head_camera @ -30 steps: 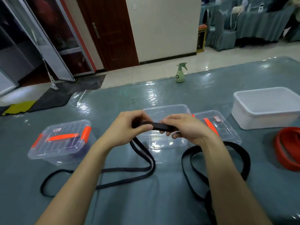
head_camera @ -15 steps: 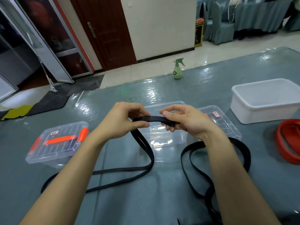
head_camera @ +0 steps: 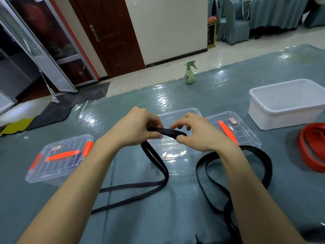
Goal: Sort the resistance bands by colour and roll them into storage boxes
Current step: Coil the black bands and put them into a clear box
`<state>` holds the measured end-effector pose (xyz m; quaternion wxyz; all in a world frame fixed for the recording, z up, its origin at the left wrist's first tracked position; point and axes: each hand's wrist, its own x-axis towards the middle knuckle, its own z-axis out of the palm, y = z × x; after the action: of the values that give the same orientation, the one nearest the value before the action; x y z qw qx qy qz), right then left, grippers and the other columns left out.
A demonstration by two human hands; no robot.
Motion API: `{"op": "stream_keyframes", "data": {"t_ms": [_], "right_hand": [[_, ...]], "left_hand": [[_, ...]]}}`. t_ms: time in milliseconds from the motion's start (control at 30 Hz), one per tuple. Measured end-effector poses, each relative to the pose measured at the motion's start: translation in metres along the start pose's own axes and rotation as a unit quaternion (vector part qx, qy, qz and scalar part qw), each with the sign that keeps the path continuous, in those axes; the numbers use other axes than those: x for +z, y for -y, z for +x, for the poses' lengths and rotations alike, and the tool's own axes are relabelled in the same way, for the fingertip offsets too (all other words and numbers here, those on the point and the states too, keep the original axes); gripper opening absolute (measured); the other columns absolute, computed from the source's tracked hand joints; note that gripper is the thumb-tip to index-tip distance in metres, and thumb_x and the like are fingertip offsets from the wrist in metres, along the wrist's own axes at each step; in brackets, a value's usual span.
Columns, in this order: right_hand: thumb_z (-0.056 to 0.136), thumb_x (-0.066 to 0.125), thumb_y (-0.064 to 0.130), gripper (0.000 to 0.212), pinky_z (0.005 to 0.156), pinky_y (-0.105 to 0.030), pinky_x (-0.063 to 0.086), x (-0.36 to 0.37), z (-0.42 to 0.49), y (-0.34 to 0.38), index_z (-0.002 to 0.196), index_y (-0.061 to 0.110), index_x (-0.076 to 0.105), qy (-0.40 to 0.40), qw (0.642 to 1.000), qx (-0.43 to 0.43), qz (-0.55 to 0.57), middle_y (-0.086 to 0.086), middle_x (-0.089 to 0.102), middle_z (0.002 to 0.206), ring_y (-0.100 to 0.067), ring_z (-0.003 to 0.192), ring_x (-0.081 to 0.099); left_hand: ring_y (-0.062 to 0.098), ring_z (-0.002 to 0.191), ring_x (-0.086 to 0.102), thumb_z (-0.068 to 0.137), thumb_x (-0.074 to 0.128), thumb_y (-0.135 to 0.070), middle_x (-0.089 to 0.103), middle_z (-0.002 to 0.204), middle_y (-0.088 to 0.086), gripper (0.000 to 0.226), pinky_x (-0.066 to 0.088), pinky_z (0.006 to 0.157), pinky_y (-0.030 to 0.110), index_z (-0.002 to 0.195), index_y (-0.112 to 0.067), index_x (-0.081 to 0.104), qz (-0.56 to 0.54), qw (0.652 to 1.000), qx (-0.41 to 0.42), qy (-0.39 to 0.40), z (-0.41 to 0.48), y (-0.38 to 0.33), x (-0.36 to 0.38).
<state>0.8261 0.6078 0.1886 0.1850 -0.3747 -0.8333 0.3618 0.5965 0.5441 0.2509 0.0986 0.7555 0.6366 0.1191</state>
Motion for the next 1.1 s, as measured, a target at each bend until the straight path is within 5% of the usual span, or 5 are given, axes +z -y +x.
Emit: {"op": "stream_keyframes", "data": {"t_ms": [233,633,800,1000,1100], "right_hand": [[0.08,0.094,0.039,0.018,0.064,-0.033,0.048,0.006,0.002,0.004,0.086,0.031,0.079,-0.081,0.996,-0.009,0.044,0.003,0.053,0.082,-0.01,0.068,0.051],[0.085,0.091,0.029,0.014,0.058,-0.032,0.042,0.0,-0.003,0.008,0.088,0.029,0.077,-0.075,0.995,-0.011,0.059,0.01,0.044,0.057,-0.006,0.053,0.044],[0.085,0.091,0.009,0.015,0.066,-0.016,0.053,0.001,-0.003,0.002,0.091,0.012,0.079,-0.124,0.958,-0.051,0.254,-0.008,0.042,0.065,-0.008,0.056,0.062],[0.077,0.084,0.005,0.017,0.082,-0.032,0.061,0.013,0.002,0.005,0.09,0.012,0.075,-0.129,0.904,-0.049,0.404,-0.043,0.041,0.074,-0.027,0.071,0.076],[0.078,0.081,-0.004,0.022,0.089,-0.035,0.062,0.022,0.004,0.007,0.095,0.004,0.069,-0.123,0.875,-0.04,0.466,-0.033,0.056,0.09,-0.029,0.077,0.077]], "left_hand": [[0.008,0.075,0.076,0.084,0.095,-0.03,0.079,0.078,-0.014,0.015,0.061,0.077,0.033,0.091,-0.031,0.082,-0.073,0.997,0.014,-0.004,0.0,0.007,-0.006],[0.003,0.092,0.075,0.088,0.092,-0.027,0.079,0.09,-0.017,0.015,0.059,0.079,0.022,0.097,-0.028,0.08,-0.105,0.994,0.018,-0.015,-0.009,0.023,-0.003],[0.007,0.086,0.073,0.085,0.094,-0.024,0.076,0.086,-0.017,0.02,0.063,0.079,0.023,0.096,-0.03,0.08,-0.182,0.982,0.004,-0.056,-0.01,0.021,0.002],[0.006,0.081,0.07,0.082,0.096,-0.023,0.074,0.081,-0.013,0.023,0.064,0.079,0.027,0.097,-0.03,0.08,-0.218,0.973,-0.001,-0.071,-0.011,0.02,0.008],[0.007,0.078,0.07,0.081,0.096,-0.02,0.075,0.081,-0.011,0.024,0.061,0.08,0.024,0.099,-0.023,0.08,-0.255,0.964,-0.011,-0.08,-0.011,0.016,0.012]]}}
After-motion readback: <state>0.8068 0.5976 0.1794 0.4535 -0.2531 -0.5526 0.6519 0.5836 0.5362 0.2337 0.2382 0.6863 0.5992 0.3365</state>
